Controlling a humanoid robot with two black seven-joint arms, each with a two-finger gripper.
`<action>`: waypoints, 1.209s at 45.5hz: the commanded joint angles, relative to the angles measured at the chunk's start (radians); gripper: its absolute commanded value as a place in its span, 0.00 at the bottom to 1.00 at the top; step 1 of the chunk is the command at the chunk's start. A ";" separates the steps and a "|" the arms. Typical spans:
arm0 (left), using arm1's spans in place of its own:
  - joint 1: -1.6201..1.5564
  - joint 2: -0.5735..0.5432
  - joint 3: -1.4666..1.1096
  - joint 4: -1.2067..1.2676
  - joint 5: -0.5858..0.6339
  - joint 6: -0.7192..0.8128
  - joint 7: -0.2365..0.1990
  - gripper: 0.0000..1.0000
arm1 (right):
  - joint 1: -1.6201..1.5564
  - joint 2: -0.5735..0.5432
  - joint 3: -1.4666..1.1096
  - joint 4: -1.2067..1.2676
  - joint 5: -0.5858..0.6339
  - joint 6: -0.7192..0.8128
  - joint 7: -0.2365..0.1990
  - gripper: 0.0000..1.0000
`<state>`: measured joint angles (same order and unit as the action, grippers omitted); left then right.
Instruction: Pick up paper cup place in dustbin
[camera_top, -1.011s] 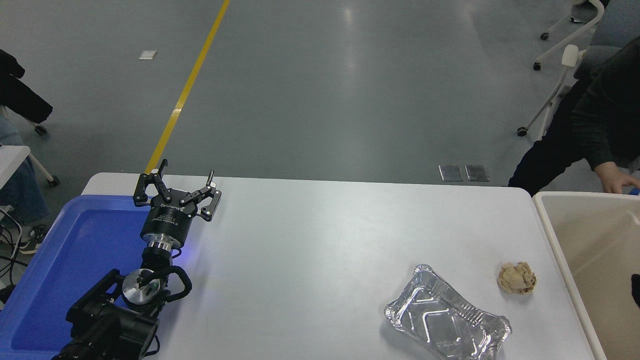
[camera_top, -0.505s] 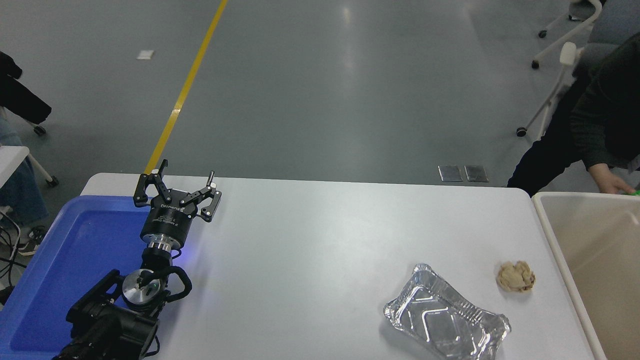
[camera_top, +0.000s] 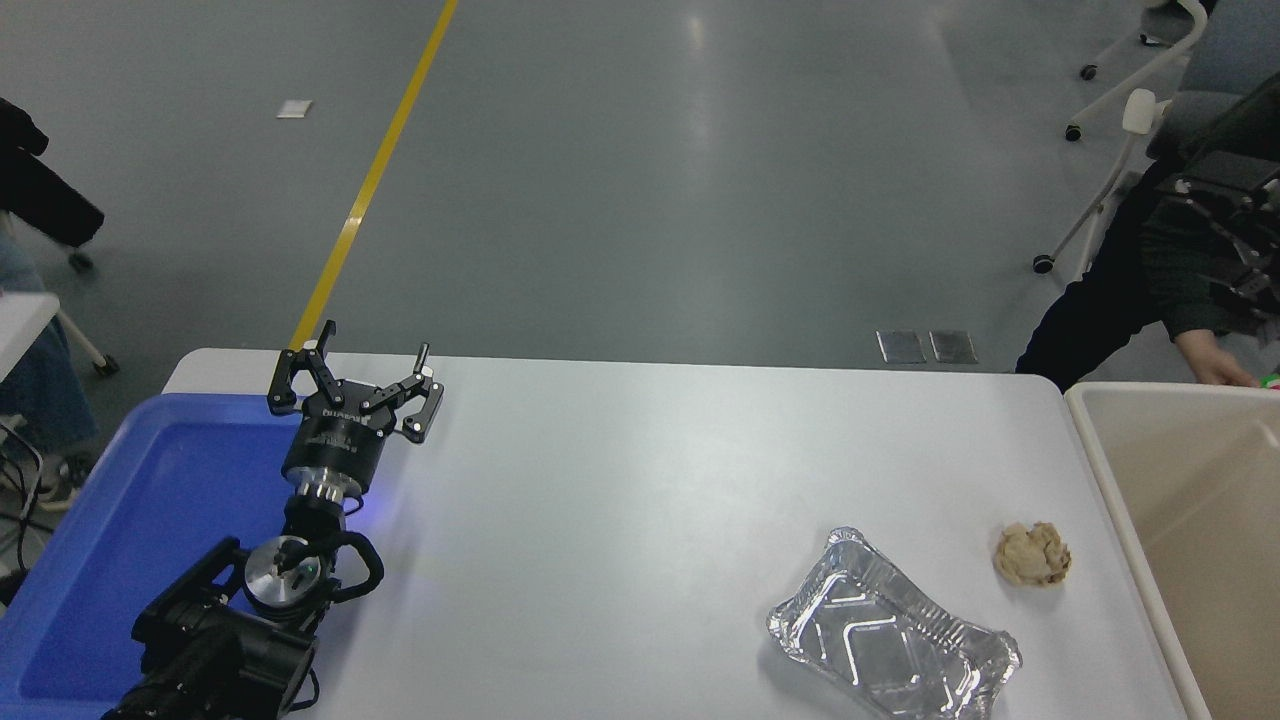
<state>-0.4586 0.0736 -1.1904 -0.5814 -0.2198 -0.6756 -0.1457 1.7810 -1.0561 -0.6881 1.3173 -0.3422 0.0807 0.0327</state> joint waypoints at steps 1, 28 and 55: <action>0.000 0.000 0.000 0.000 0.000 0.001 0.000 0.99 | 0.360 0.227 -0.502 0.066 -0.029 0.030 0.102 1.00; 0.000 0.000 -0.001 0.000 -0.001 0.001 0.000 0.99 | 0.644 0.643 -0.561 0.250 -0.026 0.370 0.147 1.00; 0.000 0.000 -0.001 0.000 -0.001 -0.001 0.000 0.99 | 0.718 0.881 -0.554 0.326 0.293 0.665 0.141 1.00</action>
<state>-0.4586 0.0736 -1.1917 -0.5811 -0.2209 -0.6758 -0.1457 2.4728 -0.2812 -1.2083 1.6357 -0.1765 0.6605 0.1776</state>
